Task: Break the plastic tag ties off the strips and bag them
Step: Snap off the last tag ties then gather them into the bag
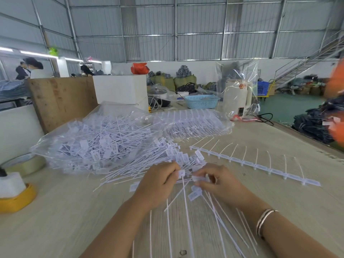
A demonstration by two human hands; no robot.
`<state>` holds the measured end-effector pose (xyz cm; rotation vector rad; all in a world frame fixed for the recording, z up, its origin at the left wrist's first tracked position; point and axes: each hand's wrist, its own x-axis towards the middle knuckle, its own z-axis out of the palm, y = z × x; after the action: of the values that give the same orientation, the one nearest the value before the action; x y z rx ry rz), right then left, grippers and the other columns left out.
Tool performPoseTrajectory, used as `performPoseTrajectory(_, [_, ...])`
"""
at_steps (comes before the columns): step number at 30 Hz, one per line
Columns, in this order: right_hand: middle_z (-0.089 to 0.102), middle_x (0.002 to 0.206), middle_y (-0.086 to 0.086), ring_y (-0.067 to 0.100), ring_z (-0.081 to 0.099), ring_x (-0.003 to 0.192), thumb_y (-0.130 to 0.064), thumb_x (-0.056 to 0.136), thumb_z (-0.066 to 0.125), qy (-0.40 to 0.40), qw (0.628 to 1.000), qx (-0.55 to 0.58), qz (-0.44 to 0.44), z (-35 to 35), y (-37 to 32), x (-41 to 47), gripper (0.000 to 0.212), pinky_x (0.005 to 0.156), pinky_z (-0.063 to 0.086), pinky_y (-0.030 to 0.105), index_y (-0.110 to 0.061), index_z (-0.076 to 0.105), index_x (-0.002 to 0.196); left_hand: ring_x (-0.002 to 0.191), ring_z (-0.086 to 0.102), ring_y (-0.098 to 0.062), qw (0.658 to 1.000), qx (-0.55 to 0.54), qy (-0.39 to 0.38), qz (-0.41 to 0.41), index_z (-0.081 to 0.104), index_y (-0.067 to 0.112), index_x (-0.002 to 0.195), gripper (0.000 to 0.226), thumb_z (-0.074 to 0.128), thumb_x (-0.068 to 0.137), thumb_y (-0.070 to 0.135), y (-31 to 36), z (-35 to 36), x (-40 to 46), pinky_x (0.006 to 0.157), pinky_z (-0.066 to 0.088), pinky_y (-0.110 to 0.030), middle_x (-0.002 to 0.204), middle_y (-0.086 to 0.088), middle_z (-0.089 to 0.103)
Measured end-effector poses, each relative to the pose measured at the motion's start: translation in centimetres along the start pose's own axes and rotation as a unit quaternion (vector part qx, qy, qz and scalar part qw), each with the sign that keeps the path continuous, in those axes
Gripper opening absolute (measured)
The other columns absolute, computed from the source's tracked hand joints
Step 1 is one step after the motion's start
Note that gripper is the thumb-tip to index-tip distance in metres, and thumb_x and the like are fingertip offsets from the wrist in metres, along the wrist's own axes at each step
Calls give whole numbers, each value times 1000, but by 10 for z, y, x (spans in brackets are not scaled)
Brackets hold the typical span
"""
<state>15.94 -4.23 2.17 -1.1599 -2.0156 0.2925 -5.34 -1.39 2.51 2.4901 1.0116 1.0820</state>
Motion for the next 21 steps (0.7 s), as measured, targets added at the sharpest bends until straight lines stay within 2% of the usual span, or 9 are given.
performPoseTrajectory(2, [62, 82, -19, -8, 50, 70, -37, 80, 69, -35, 996, -82, -26, 9, -3, 2, 22, 74, 33, 20, -26, 71, 98, 57, 40, -3, 1000, 13, -4, -7, 43, 38, 69, 26, 45, 91, 25, -2, 2, 1, 55, 30, -29, 58, 14, 42])
performPoseTrajectory(4, [62, 96, -17, -3, 53, 90, -48, 83, 60, -64, 980, -183, -46, 14, -3, 4, 27, 79, 23, 26, -33, 68, 104, 62, 44, -3, 1000, 24, -12, -16, 49, 40, 73, 23, 43, 89, 25, -4, 2, 0, 58, 35, -30, 63, 15, 46])
performPoseTrajectory(6, [59, 102, -16, 2, 50, 100, -52, 86, 51, -95, 960, -257, -51, 14, -1, 5, 29, 79, 18, 26, -37, 65, 106, 68, 49, -4, 998, 42, -20, -31, 60, 34, 93, 22, 44, 88, 20, -7, 3, -1, 64, 40, -28, 71, 16, 51])
performPoseTrajectory(8, [57, 102, -14, 6, 48, 101, -55, 88, 45, -102, 949, -291, -59, 11, 2, 5, 32, 83, 18, 26, -37, 66, 104, 68, 51, -6, 998, 43, -24, -50, 58, 29, 107, 27, 48, 87, 13, -8, 4, -3, 64, 42, -27, 75, 14, 52])
performPoseTrajectory(11, [57, 99, -10, 14, 49, 97, -53, 91, 40, -74, 952, -289, -66, 4, 5, 4, 38, 84, 23, 30, -33, 70, 100, 74, 53, -6, 997, 24, -32, -63, 53, 29, 110, 27, 50, 89, 12, -6, 6, -4, 68, 45, -29, 83, 13, 53])
performPoseTrajectory(15, [62, 95, -8, 15, 55, 90, -49, 92, 34, 33, 969, -235, -61, 5, -5, 1, 43, 80, 34, 32, -28, 69, 106, 78, 52, -3, 997, -4, -43, -67, 49, 29, 114, 27, 50, 92, 13, -2, 9, -4, 72, 46, -23, 89, 14, 53])
performPoseTrajectory(17, [64, 101, -9, 11, 57, 96, -50, 89, 40, 26, 978, -202, -51, 11, -15, 2, 40, 82, 35, 30, -27, 64, 112, 82, 53, 0, 998, -27, -29, -52, 50, 27, 115, 28, 52, 92, 12, 1, 11, -4, 74, 45, -18, 92, 14, 54])
performPoseTrajectory(19, [64, 103, -12, 6, 56, 96, -49, 84, 49, 12, 985, -169, -42, 19, -23, 3, 41, 80, 26, 23, -28, 58, 117, 86, 51, 4, 999, -39, 0, -28, 52, 26, 115, 31, 57, 89, 10, 3, 14, -3, 74, 40, -9, 95, 16, 51])
performPoseTrajectory(21, [64, 94, -17, 2, 57, 89, -46, 81, 52, 16, 990, -137, -35, 23, -25, 3, 40, 79, 25, 22, -29, 54, 116, 87, 50, 0, 999, -42, 21, -13, 52, 28, 112, 33, 61, 87, 8, 5, 15, -2, 74, 40, -11, 99, 15, 49])
